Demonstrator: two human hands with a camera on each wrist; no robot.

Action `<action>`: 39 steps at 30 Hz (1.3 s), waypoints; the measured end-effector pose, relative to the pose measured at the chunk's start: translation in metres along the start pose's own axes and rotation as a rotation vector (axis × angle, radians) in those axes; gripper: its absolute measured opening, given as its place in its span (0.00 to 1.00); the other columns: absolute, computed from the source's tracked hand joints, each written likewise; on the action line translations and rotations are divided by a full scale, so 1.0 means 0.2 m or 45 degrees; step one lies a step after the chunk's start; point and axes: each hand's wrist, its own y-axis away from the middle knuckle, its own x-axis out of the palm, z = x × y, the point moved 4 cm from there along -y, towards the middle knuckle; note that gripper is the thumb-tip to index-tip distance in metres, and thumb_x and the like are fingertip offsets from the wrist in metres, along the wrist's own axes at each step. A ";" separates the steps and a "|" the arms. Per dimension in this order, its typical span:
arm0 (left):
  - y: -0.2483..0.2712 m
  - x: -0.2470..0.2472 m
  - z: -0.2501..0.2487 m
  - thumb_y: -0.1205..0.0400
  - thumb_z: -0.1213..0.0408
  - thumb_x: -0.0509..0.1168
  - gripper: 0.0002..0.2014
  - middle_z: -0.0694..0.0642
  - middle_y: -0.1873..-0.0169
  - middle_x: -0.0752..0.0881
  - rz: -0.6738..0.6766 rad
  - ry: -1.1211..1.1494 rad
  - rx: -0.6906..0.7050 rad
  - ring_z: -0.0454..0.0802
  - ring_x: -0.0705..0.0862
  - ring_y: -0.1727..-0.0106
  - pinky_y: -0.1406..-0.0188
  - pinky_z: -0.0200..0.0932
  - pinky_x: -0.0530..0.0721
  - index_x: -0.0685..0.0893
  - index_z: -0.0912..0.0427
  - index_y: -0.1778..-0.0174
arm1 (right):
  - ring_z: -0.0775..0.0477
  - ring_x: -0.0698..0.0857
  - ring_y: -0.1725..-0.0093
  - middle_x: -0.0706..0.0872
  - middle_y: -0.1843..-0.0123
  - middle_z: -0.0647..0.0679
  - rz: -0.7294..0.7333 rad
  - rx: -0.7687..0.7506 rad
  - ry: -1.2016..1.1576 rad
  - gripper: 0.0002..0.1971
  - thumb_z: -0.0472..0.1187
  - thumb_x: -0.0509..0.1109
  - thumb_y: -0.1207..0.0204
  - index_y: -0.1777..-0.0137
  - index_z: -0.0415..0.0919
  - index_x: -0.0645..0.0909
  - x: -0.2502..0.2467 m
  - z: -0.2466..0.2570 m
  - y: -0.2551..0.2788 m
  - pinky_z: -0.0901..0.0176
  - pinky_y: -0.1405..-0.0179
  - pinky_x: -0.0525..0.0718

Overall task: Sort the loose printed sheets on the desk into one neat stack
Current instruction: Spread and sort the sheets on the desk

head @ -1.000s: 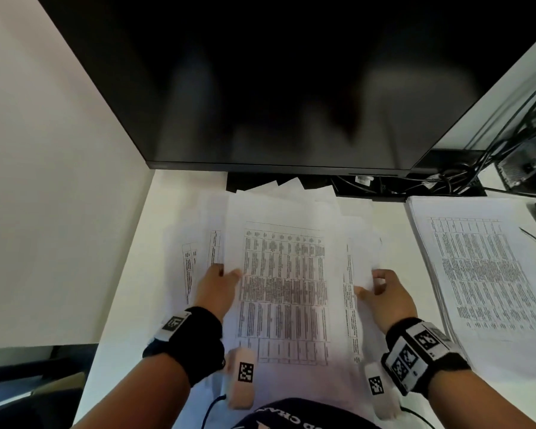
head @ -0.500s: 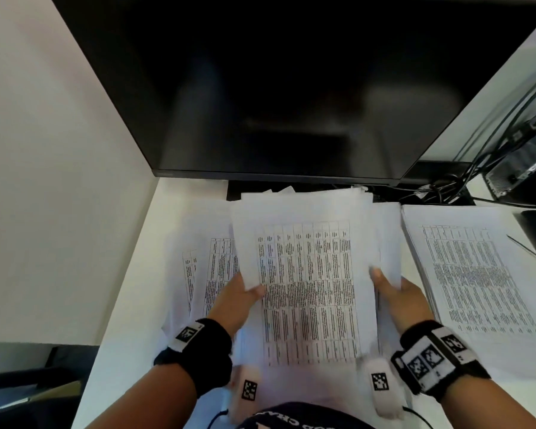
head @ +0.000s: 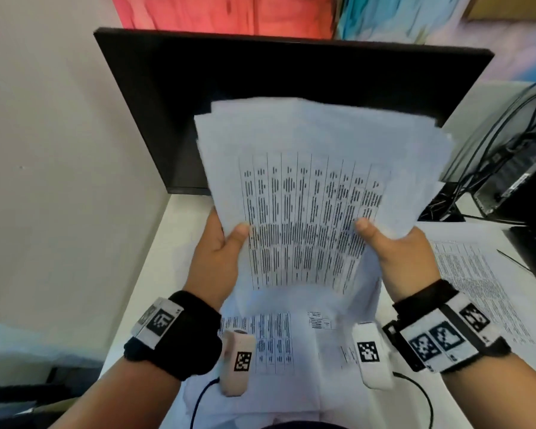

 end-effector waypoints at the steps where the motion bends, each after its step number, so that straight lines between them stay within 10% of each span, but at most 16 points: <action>1: 0.01 0.00 -0.07 0.13 0.67 0.57 0.21 0.32 0.38 0.81 -0.054 0.006 0.094 0.26 0.78 0.37 0.38 0.27 0.76 0.68 0.49 0.24 | 0.81 0.80 0.67 0.82 0.62 0.66 -0.030 -0.068 -0.035 0.08 0.43 0.74 0.30 0.61 0.55 0.77 -0.01 0.05 0.00 0.90 0.70 0.71; 4: 0.08 0.01 -0.22 0.13 0.70 0.55 0.19 0.25 0.44 0.80 -0.159 0.027 0.277 0.22 0.77 0.39 0.43 0.20 0.75 0.67 0.44 0.32 | 0.83 0.80 0.62 0.86 0.67 0.71 -0.016 -0.207 -0.135 0.08 0.42 0.74 0.33 0.58 0.54 0.78 0.01 0.13 0.02 0.90 0.63 0.72; 8: 0.16 0.01 -0.17 0.14 0.66 0.58 0.17 0.43 0.37 0.81 -0.206 0.014 0.200 0.38 0.80 0.35 0.30 0.49 0.78 0.65 0.48 0.31 | 0.69 0.87 0.61 0.89 0.66 0.68 0.071 -0.169 -0.186 0.10 0.40 0.76 0.38 0.57 0.50 0.83 0.07 0.05 0.04 0.79 0.61 0.80; 13: 0.14 -0.01 -0.07 0.14 0.62 0.59 0.18 0.47 0.41 0.81 -0.245 0.040 0.064 0.44 0.83 0.39 0.36 0.55 0.83 0.65 0.46 0.30 | 0.60 0.89 0.52 0.92 0.55 0.58 0.042 -0.078 -0.266 0.25 0.45 0.78 0.43 0.42 0.42 0.84 0.09 -0.06 0.02 0.72 0.58 0.85; 18: 0.10 0.02 -0.03 0.13 0.56 0.56 0.15 0.39 0.39 0.83 -0.172 0.079 0.002 0.37 0.81 0.36 0.30 0.50 0.78 0.69 0.36 0.31 | 0.61 0.88 0.50 0.91 0.55 0.60 0.124 -0.125 -0.246 0.18 0.45 0.78 0.43 0.51 0.56 0.84 0.16 -0.01 0.00 0.66 0.48 0.85; 23: 0.09 -0.02 -0.04 0.13 0.63 0.56 0.13 0.37 0.47 0.84 -0.231 0.186 0.078 0.30 0.84 0.46 0.48 0.32 0.83 0.70 0.37 0.42 | 0.58 0.89 0.50 0.92 0.55 0.58 0.077 -0.085 -0.327 0.16 0.45 0.78 0.44 0.53 0.53 0.85 0.12 -0.03 -0.02 0.68 0.53 0.86; 27: 0.08 0.00 0.07 0.13 0.62 0.57 0.15 0.26 0.50 0.84 -0.141 0.130 -0.013 0.29 0.82 0.44 0.37 0.43 0.79 0.69 0.31 0.42 | 0.60 0.89 0.49 0.92 0.55 0.59 0.116 0.024 -0.267 0.14 0.41 0.79 0.39 0.54 0.56 0.85 0.14 -0.14 0.00 0.63 0.48 0.85; 33: 0.07 0.03 0.20 0.13 0.56 0.57 0.15 0.30 0.45 0.82 -0.189 0.109 -0.137 0.31 0.79 0.39 0.30 0.49 0.75 0.69 0.23 0.45 | 0.77 0.84 0.64 0.87 0.65 0.67 0.088 0.100 -0.206 0.12 0.38 0.79 0.35 0.60 0.55 0.81 0.17 -0.21 0.00 0.83 0.66 0.78; 39: 0.07 0.06 0.22 0.14 0.62 0.59 0.16 0.28 0.47 0.80 -0.095 0.159 -0.129 0.18 0.79 0.47 0.43 0.28 0.75 0.68 0.30 0.44 | 0.69 0.87 0.58 0.90 0.61 0.62 0.095 0.169 -0.225 0.13 0.40 0.80 0.37 0.55 0.55 0.83 0.17 -0.25 0.01 0.76 0.61 0.82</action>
